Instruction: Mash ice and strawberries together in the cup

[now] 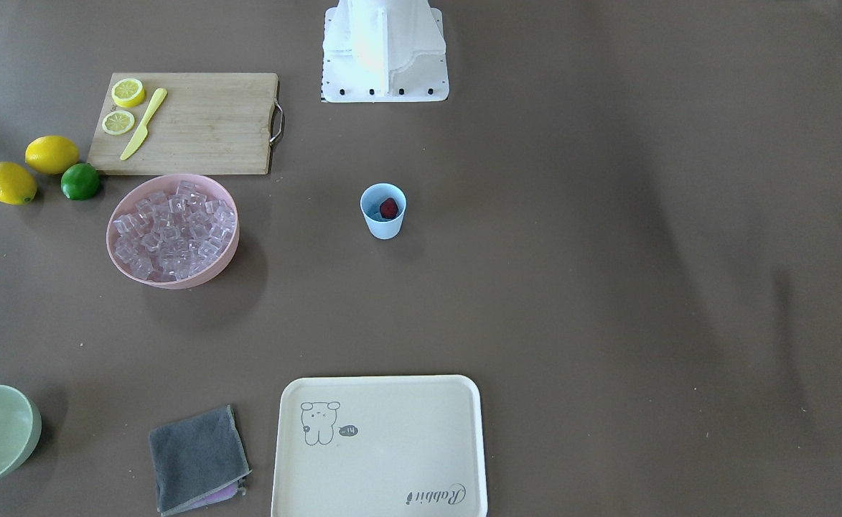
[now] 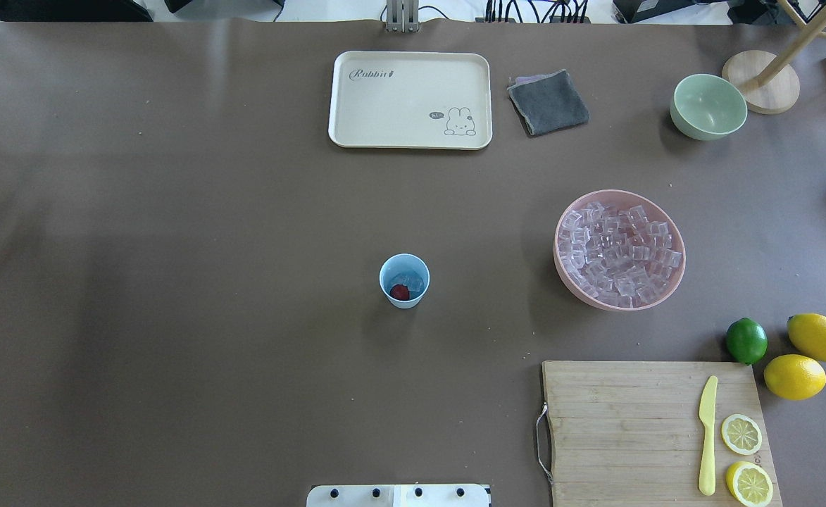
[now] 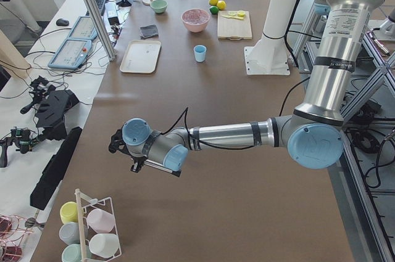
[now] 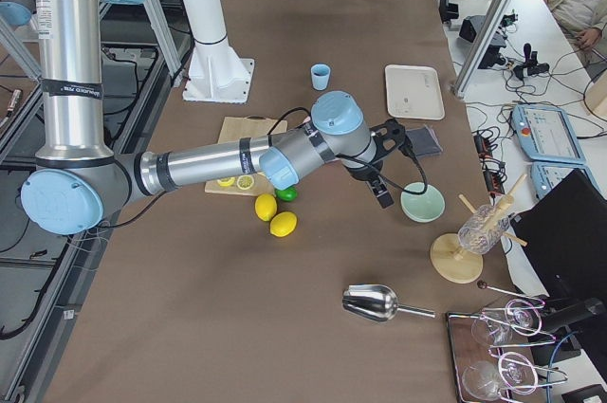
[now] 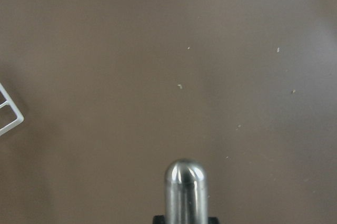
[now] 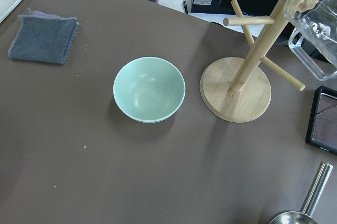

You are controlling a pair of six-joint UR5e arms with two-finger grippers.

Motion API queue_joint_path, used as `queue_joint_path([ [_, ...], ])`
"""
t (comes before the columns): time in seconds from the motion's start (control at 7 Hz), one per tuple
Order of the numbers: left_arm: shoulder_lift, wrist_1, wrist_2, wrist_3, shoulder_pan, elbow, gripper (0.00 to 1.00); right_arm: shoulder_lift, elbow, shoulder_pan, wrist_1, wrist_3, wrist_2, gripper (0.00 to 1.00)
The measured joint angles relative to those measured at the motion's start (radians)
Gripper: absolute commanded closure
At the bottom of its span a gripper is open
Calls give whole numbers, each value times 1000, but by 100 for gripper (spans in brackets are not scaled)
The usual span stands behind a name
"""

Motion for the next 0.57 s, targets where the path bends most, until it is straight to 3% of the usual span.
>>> queue_joint_path([
  [0.57, 72, 17, 96, 16, 83, 38, 100, 1, 4, -9, 1, -4, 0, 0],
])
